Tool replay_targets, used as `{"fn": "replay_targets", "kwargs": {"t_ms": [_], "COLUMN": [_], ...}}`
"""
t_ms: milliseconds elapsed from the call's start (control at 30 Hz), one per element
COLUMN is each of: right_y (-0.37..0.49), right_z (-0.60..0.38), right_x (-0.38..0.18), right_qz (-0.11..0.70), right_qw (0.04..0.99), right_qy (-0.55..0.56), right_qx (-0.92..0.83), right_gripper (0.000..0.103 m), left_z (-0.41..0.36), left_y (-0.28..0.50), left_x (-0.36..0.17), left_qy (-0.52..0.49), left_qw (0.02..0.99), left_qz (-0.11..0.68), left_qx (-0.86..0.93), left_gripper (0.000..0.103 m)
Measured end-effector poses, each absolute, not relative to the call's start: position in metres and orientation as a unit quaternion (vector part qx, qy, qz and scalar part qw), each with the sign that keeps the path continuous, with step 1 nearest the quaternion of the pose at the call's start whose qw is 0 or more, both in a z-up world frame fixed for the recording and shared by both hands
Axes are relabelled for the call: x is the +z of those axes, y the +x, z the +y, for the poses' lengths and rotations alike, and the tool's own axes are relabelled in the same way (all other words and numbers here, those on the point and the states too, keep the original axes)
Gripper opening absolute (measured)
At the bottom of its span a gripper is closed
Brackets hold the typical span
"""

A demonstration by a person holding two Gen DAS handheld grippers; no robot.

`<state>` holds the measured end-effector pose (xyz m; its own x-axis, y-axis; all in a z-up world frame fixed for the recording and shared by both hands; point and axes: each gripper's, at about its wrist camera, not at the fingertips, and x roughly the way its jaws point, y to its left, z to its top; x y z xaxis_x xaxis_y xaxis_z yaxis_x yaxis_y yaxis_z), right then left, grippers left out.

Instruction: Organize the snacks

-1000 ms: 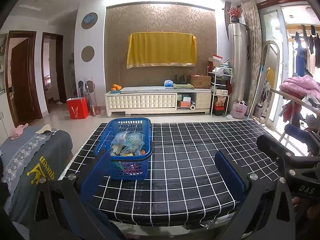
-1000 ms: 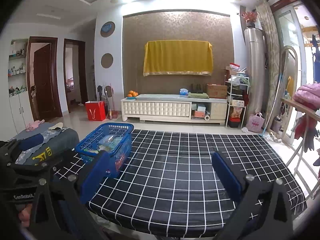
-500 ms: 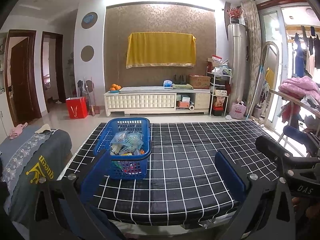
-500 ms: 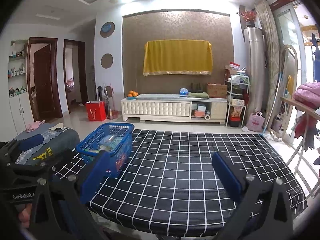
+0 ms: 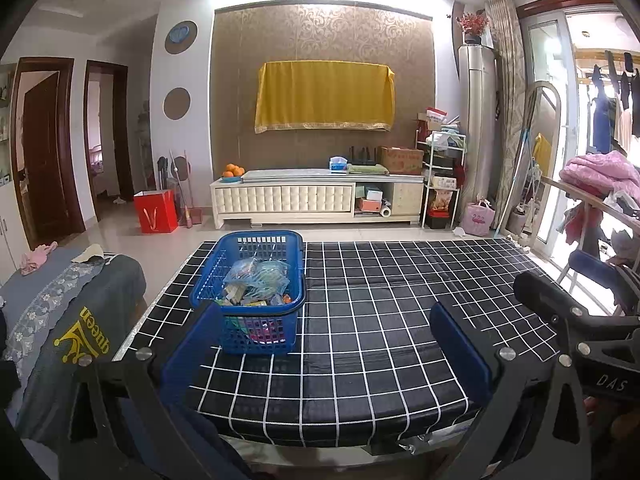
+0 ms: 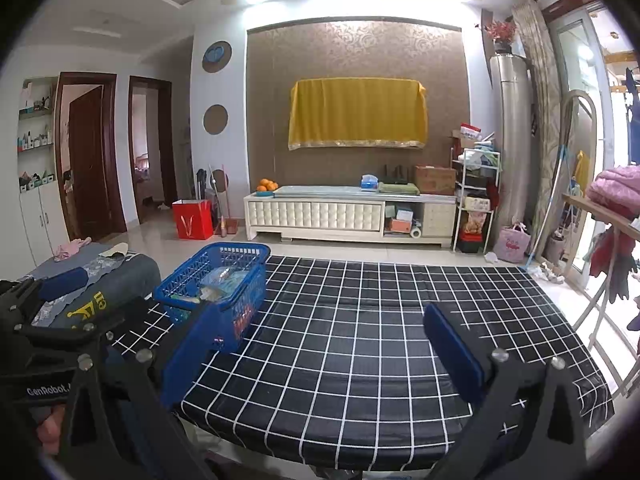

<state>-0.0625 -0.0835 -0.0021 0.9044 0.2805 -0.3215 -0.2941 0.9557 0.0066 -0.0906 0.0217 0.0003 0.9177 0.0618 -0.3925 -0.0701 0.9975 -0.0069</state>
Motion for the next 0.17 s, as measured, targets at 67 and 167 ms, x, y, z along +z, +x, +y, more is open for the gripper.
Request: {"fn": "replay_targets", "kwargs": {"t_ms": [67, 167], "right_y": [-0.0623, -0.0625], "right_z": [-0.0839, -0.0842], "right_x": [-0.0015, -0.0009], "right_qz": [0.162, 0.161], "right_qw": [0.975, 0.976], "right_qy": [-0.020, -0.020], "right_qx": [0.148, 0.148], "right_gripper": [0.103, 0.103], "left_z": [0.0212, 0.0213], "left_y": [-0.0914, -0.0913], "left_x": [0.0007, 0.0008], "left_qy": [-0.011, -0.014], "left_qw": [0.979, 0.979], "left_qz": [0.200, 0.202], "left_qx": [0.034, 0.033], "left_gripper": [0.103, 0.103]}}
